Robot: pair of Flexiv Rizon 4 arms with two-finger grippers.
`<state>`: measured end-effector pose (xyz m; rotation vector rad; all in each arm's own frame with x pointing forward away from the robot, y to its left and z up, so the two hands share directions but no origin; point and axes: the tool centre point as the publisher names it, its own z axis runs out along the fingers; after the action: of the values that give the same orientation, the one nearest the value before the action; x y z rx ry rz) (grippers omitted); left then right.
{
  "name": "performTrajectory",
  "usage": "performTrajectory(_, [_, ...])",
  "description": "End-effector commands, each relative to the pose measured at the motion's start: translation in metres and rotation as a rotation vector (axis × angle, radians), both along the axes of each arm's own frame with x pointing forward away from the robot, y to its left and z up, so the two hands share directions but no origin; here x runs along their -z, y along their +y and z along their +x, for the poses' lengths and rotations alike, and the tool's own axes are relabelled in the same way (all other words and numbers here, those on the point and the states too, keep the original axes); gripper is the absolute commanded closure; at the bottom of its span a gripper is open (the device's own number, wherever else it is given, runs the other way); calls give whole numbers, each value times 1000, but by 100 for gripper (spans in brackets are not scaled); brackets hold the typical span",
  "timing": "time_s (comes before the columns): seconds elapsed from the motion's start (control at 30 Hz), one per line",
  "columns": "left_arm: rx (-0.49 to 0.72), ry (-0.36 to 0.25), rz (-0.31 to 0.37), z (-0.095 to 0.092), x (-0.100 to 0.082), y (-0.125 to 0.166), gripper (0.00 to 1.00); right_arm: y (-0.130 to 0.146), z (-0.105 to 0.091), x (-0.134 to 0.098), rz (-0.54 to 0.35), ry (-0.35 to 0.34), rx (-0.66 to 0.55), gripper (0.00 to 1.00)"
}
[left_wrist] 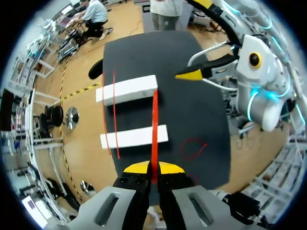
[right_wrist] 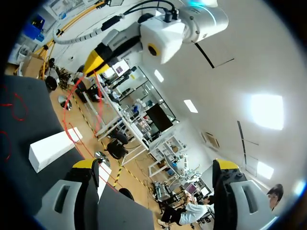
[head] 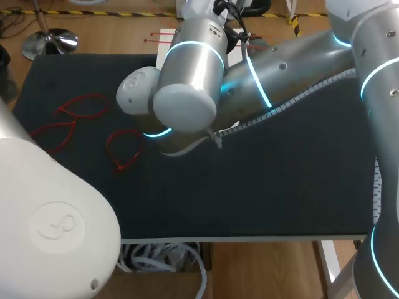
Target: Grab the tape and strap the tape.
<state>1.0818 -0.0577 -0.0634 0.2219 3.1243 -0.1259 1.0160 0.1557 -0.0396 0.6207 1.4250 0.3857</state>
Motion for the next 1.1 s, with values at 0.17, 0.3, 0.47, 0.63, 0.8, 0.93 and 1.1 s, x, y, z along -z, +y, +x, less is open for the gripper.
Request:
performTrajectory(0.17, [-124, -17, 24, -24, 14, 64, 100, -1, 0, -3, 0, 5, -1, 0])
performTrajectory(0.3, [-181, 29, 64, -35, 26, 81, 100, -1, 0, -3, 0, 5, -1, 0])
performTrajectory(0.47, [-202, 79, 80, -46, 39, 92, 100, -1, 0, -3, 0, 5, -1, 0])
performTrajectory(0.63, [-219, 107, 109, -50, 47, 100, 100, -1, 0, -3, 0, 5, -1, 0])
performTrajectory(0.8, [-219, 107, 109, -50, 47, 100, 0, -1, 0, -3, 0, 5, -1, 0])
performTrajectory(0.93, [-219, 107, 109, -50, 47, 100, 0, -1, 0, -3, 0, 5, -1, 0])
performTrajectory(1.1, [-219, 107, 109, -50, 47, 100, 0, -1, 0, -3, 0, 5, -1, 0])
